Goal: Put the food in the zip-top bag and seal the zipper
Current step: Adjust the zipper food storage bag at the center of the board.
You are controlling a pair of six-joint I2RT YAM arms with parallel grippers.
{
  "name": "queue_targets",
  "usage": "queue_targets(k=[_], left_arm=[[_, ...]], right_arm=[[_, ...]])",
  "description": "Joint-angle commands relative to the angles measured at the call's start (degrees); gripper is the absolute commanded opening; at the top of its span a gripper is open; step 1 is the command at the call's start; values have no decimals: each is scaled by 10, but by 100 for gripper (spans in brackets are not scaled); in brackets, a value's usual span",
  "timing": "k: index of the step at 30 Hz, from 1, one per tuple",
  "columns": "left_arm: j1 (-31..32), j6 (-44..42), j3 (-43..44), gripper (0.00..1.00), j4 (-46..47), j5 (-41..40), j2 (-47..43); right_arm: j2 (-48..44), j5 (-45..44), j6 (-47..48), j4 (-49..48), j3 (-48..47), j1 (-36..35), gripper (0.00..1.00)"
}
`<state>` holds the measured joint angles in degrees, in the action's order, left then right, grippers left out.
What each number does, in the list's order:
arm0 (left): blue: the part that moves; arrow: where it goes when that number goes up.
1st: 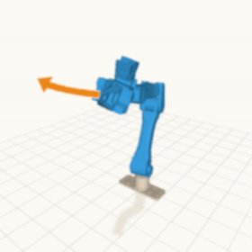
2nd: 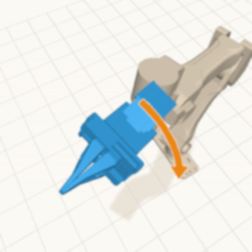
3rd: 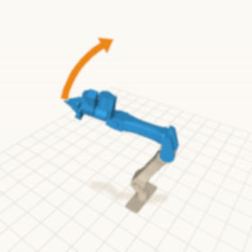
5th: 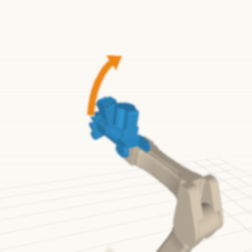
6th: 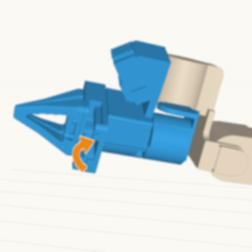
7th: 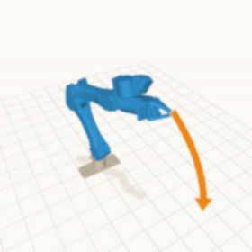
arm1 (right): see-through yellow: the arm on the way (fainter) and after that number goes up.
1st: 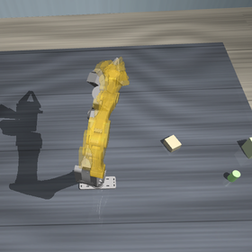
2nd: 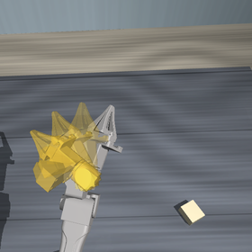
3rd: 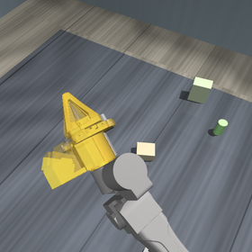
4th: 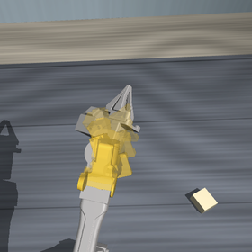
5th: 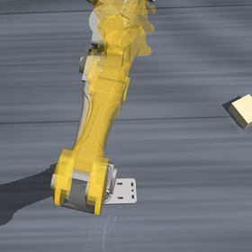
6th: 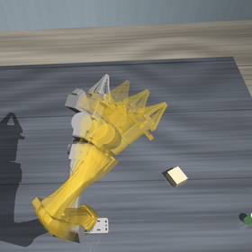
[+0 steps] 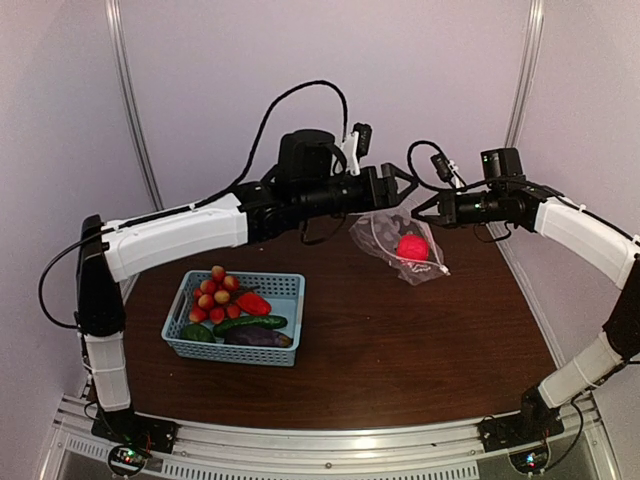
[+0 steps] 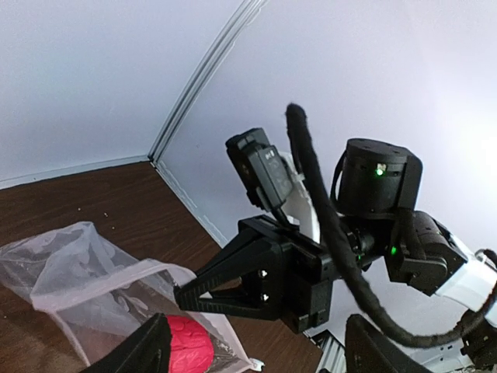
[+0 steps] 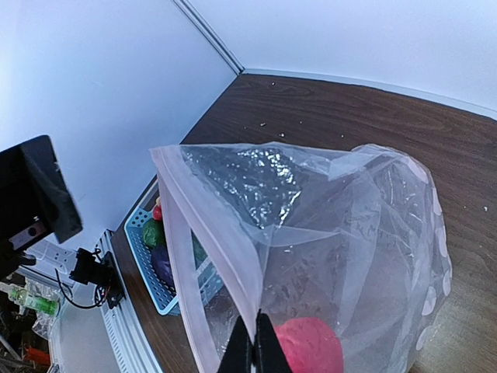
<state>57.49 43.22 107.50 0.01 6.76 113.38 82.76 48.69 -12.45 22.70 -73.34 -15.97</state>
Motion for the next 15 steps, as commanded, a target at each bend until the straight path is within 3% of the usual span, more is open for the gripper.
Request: queue_targets(k=[1, 4, 7, 10, 15], left_arm=[[8, 32, -75, 73, -21, -27, -62], [17, 51, -121, 67, -42, -94, -85], [22, 65, -130, 68, -66, -122, -81], [21, 92, -116, 71, -95, -150, -62], [20, 105, -53, 65, -130, -162, 0]], right_arm=[[-12, -22, -4, -15, 9, 3, 0], [-13, -27, -5, -18, 11, 3, 0], [-11, -29, -6, -22, 13, 3, 0], [-8, -29, -9, -26, 13, 3, 0], [-6, -31, -9, -25, 9, 2, 0]])
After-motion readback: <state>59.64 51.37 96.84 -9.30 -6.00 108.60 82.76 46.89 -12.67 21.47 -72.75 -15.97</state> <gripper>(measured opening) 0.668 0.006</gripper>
